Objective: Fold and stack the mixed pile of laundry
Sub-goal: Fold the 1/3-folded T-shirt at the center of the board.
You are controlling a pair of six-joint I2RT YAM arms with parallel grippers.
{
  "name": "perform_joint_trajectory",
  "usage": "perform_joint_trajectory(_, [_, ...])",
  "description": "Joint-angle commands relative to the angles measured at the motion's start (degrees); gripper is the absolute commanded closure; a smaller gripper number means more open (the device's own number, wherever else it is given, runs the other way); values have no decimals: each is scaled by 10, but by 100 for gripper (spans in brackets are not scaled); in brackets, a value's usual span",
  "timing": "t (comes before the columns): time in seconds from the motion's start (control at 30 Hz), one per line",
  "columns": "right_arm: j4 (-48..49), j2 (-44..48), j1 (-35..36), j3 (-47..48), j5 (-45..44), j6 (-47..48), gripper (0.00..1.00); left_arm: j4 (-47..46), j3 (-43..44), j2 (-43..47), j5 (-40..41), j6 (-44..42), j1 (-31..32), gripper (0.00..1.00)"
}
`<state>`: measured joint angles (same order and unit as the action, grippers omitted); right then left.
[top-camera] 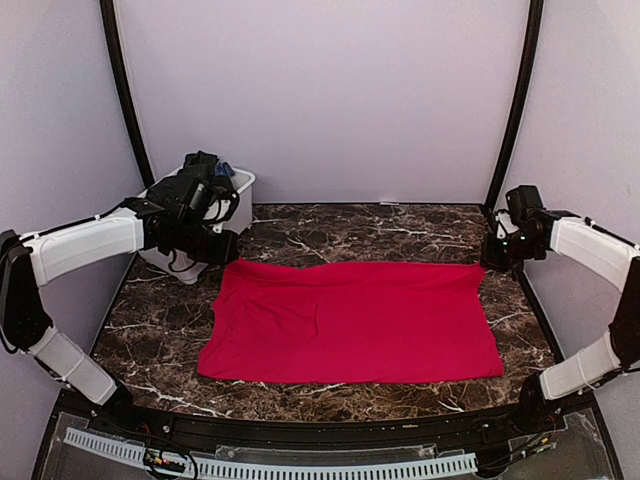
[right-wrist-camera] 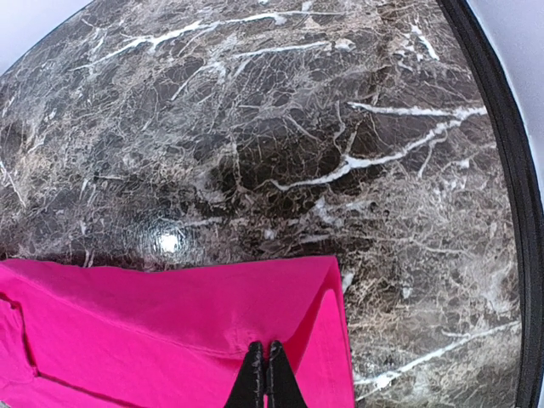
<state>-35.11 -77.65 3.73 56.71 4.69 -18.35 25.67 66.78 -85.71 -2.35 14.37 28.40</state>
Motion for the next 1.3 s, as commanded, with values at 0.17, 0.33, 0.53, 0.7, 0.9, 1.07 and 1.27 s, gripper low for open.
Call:
perform_joint_trajectory(0.17, [-9, 42, 3, -66, 3, -62, 100, 19, -112, 74, 17, 47, 23, 100])
perform_joint_trajectory(0.33, [3, 25, 3, -101, 0, -92, 100, 42, -110, 40, 43, 67, 34, 100])
perform_joint_trajectory(0.53, [31, 6, 2, -137, -14, -120, 100, 51, -121, 10, 53, 96, 38, 100])
perform_joint_trajectory(0.7, [29, -6, 2, -139, -24, -125, 100, 68, -127, 4, 59, 107, 41, 100])
perform_joint_trajectory(0.9, [11, 36, -2, -142, -61, -146, 100, 95, -140, 33, 58, 126, 54, 100])
perform_joint_trajectory(1.07, [14, 25, -15, -146, -63, -150, 100, 98, -157, 27, 59, 130, 58, 100])
perform_joint_trajectory(1.27, [15, 17, -19, -151, -35, -158, 85, 121, -143, -7, 56, 130, 62, 95])
